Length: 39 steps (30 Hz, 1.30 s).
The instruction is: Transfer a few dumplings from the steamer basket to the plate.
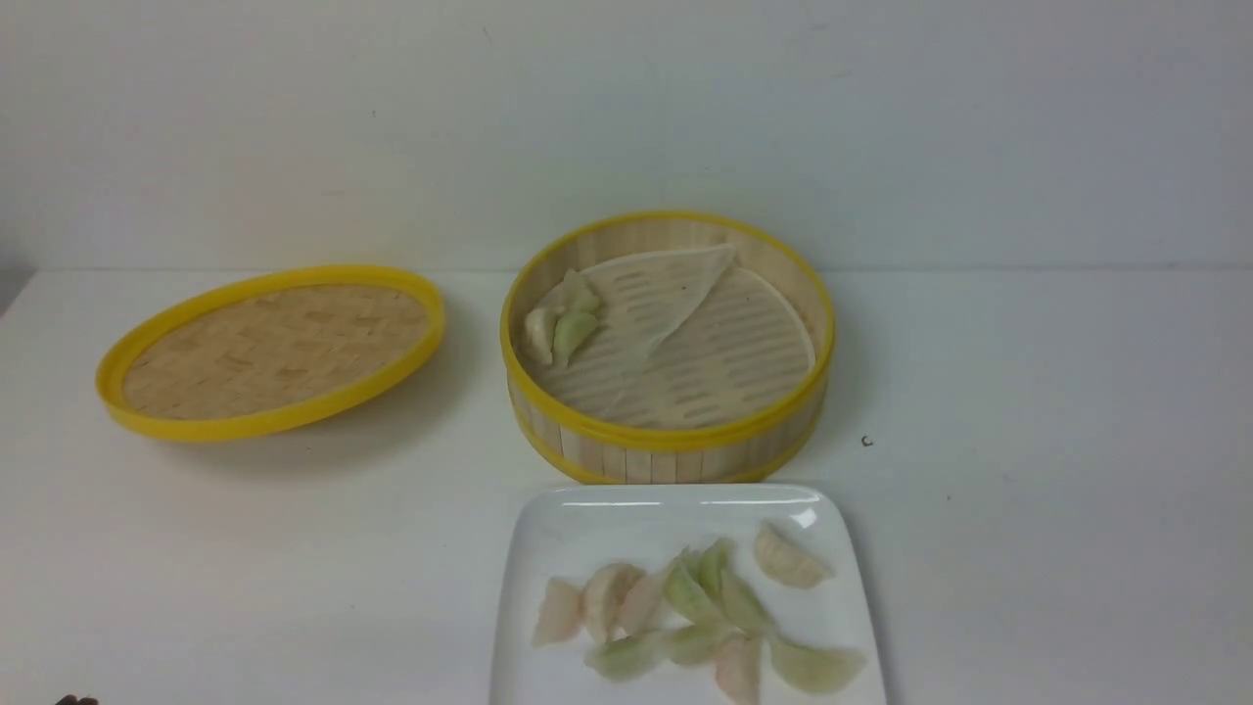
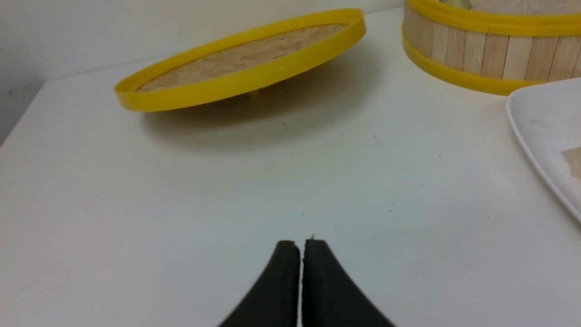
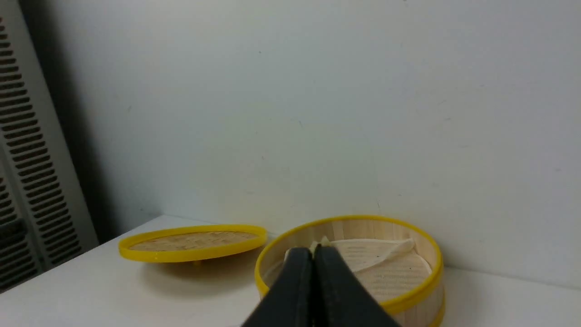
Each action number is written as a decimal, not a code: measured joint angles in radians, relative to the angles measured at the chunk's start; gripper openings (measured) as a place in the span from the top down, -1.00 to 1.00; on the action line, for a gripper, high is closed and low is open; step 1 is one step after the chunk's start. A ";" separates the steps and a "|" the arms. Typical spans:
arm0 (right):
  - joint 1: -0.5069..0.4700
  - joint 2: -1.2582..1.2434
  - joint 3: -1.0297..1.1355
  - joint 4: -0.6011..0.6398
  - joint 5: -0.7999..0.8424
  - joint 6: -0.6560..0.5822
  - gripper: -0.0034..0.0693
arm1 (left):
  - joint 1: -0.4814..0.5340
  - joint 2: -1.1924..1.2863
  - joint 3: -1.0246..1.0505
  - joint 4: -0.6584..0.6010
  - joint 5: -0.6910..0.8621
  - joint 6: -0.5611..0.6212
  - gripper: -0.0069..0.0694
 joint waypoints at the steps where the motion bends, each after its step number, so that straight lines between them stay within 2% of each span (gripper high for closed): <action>1: 0.000 0.000 0.000 0.024 -0.004 -0.033 0.94 | 0.000 0.000 0.000 0.000 0.000 0.000 0.83; 6: -0.022 -0.011 0.009 0.033 -0.004 -0.088 0.94 | 0.000 0.000 0.000 0.000 0.000 0.000 0.83; 8: -0.153 -0.018 0.044 0.018 -0.002 -0.092 0.94 | 0.000 0.000 0.000 0.000 0.000 0.000 0.83; 10: -0.225 -0.018 0.071 0.014 -0.001 -0.094 0.94 | 0.000 0.000 0.000 0.000 0.000 0.000 0.83; 11: -0.316 -0.018 0.114 0.011 -0.001 -0.094 0.94 | 0.000 0.000 0.000 0.000 0.000 0.000 0.83; 12: -0.316 -0.018 0.120 0.011 -0.001 -0.096 0.94 | 0.000 0.000 0.000 0.000 0.000 0.000 0.83; 14: -0.440 -0.018 0.209 0.009 0.001 -0.101 0.94 | 0.000 0.000 0.000 0.000 0.000 0.000 0.83; 17: -0.535 -0.018 0.296 0.008 0.023 -0.101 0.94 | 0.000 0.000 0.000 0.000 0.000 0.000 0.83; 20: -0.563 -0.018 0.304 0.001 0.038 -0.104 0.94 | 0.000 0.000 0.000 0.000 0.000 0.000 0.83; 39: -0.563 -0.018 0.304 -0.002 0.038 -0.107 0.94 | 0.000 0.000 0.000 0.000 0.000 -0.001 0.83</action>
